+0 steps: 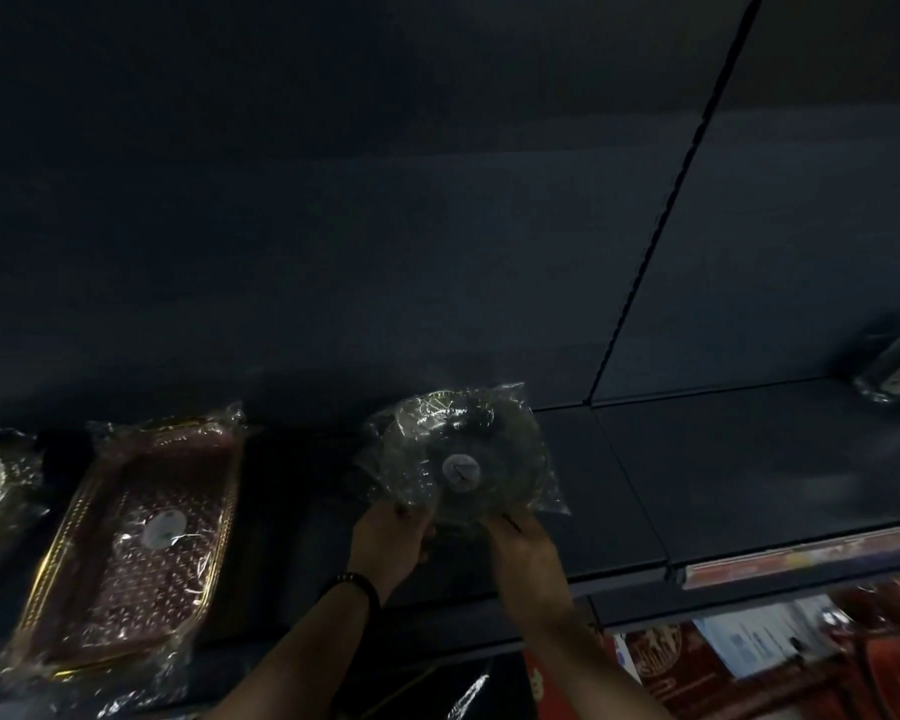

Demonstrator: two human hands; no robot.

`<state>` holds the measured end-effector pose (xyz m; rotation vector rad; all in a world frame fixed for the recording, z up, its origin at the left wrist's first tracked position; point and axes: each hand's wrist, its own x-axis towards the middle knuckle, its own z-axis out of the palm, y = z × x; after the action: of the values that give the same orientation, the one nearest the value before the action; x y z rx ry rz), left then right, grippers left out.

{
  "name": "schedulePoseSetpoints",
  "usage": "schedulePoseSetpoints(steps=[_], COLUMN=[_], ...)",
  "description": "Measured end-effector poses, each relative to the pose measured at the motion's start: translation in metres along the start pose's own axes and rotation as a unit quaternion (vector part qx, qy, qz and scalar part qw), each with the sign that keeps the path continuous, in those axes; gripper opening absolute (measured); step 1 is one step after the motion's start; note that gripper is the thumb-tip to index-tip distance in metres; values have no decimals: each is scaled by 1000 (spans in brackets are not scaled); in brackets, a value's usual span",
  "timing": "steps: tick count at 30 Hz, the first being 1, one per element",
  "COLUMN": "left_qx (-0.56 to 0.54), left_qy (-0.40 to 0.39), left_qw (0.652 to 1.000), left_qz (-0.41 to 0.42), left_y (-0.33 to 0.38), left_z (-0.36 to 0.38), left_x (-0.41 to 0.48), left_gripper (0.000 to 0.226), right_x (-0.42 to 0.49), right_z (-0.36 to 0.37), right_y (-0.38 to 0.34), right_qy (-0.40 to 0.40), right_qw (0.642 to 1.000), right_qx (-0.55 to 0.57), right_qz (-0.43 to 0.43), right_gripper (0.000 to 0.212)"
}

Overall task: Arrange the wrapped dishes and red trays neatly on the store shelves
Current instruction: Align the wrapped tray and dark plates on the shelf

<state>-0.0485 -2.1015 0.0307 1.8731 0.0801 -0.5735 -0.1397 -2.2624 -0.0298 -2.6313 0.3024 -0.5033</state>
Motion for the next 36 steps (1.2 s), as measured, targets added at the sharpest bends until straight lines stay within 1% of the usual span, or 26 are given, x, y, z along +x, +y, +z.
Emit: schedulePoseSetpoints(steps=[2, 3, 6, 7, 8, 9, 10, 12, 13, 14, 15, 18, 19, 21, 24, 26, 30, 32, 36], left_qx=[15, 32, 64, 83, 102, 114, 115, 102, 95, 91, 96, 149, 150, 155, 168, 181, 164, 163, 162], left_qy=[14, 27, 64, 67, 68, 66, 65, 64, 69, 74, 73, 64, 64, 71, 91, 106, 124, 126, 144], left_qw=[1000, 999, 996, 994, 993, 991, 991, 993, 993, 993, 993, 987, 987, 985, 982, 978, 979, 979, 976], left_qz=[-13, -10, 0, 0, -1, -3, -3, -3, 0, 0, 0, 3, -1, -7, -4, -2, 3, -3, -24], left_y=[-9, -13, -17, -17, -18, -19, -19, -18, -17, -18, -18, -20, -20, -18, -20, -24, -40, -45, -63], left_z=[-2, -3, -7, -8, -10, -10, -11, -11, -11, -11, -10, -8, -7, -9, -16, -26, -60, -78, -110], left_x=[5, 8, 10, 11, 13, 15, 16, 17, 17, 18, 19, 24, 24, 23, 22, 19, 14, 10, 9], left_gripper=[21, 25, 30, 30, 29, 28, 26, 21, 19, 19, 18, 13, 11, 11, 15, 7, 9, 13, 14], right_x=[0, 0, 5, 8, 10, 11, 13, 19, 24, 31, 40, 59, 60, 59, 57, 56, 55, 55, 58], right_z=[13, 16, 8, -2, -9, -18, -29, -47, -54, -60, -62, -60, -59, -57, -54, -49, -32, -26, -13], right_y=[6, 7, 1, -5, -9, -11, -13, -12, -10, -6, 0, 13, 13, 12, 3, -6, -28, -43, -72], right_qy=[-60, -81, -108, -122, -125, -104, -59, 38, 64, 67, 47, -75, -98, -95, -83, -87, -96, -94, -112], right_qw=[996, 994, 993, 991, 990, 991, 993, 986, 978, 970, 964, 946, 940, 935, 939, 940, 932, 933, 934], right_qx=[-65, -74, -31, -4, 19, 34, 42, 51, 64, 76, 89, 93, 92, 105, 115, 126, 171, 182, 188], right_qz=[5, 12, 42, 52, 64, 80, 98, 154, 190, 222, 246, 301, 314, 324, 314, 305, 306, 295, 282], right_gripper=[60, 55, 30, 25, 25, 28, 26, 15, 18, 22, 25, 22, 23, 26, 25, 22, 14, 12, 14])
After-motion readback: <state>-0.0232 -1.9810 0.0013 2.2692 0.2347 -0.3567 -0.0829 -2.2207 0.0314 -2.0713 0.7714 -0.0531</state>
